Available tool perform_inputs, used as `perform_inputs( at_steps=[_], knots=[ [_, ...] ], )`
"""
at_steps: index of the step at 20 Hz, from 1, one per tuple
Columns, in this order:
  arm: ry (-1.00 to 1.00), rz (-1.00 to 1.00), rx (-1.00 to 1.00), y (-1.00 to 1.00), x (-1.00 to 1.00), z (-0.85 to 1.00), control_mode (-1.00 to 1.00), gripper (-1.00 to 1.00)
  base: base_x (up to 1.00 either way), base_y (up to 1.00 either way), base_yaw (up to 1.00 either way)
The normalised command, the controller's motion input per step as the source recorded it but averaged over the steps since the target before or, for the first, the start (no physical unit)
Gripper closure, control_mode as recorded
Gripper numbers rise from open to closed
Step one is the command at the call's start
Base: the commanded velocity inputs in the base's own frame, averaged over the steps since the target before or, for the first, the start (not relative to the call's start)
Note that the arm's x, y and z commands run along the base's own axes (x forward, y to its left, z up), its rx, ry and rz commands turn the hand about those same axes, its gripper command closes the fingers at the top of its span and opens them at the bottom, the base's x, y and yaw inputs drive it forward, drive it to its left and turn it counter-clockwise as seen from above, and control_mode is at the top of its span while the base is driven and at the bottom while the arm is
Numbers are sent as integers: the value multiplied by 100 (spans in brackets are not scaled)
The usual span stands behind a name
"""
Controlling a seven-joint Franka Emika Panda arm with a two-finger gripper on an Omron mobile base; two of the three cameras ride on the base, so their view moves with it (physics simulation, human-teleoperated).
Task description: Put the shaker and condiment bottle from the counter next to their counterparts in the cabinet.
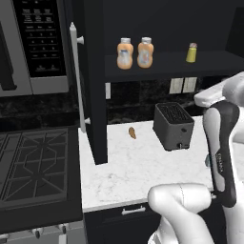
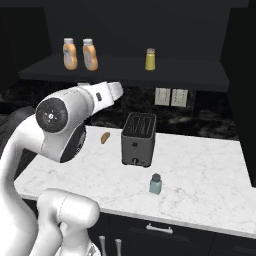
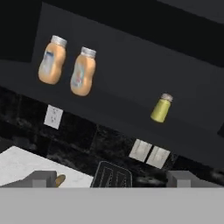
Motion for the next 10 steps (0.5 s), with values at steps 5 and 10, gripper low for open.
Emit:
perform_inputs(
  at_steps=[5,10],
  knots=[
    [-6,-64,0,-15,-70,-39,-100,-100,0,0,0],
    [-9,-65,0,-7,-74,-41,-100,-100,0,0,0]
  ],
)
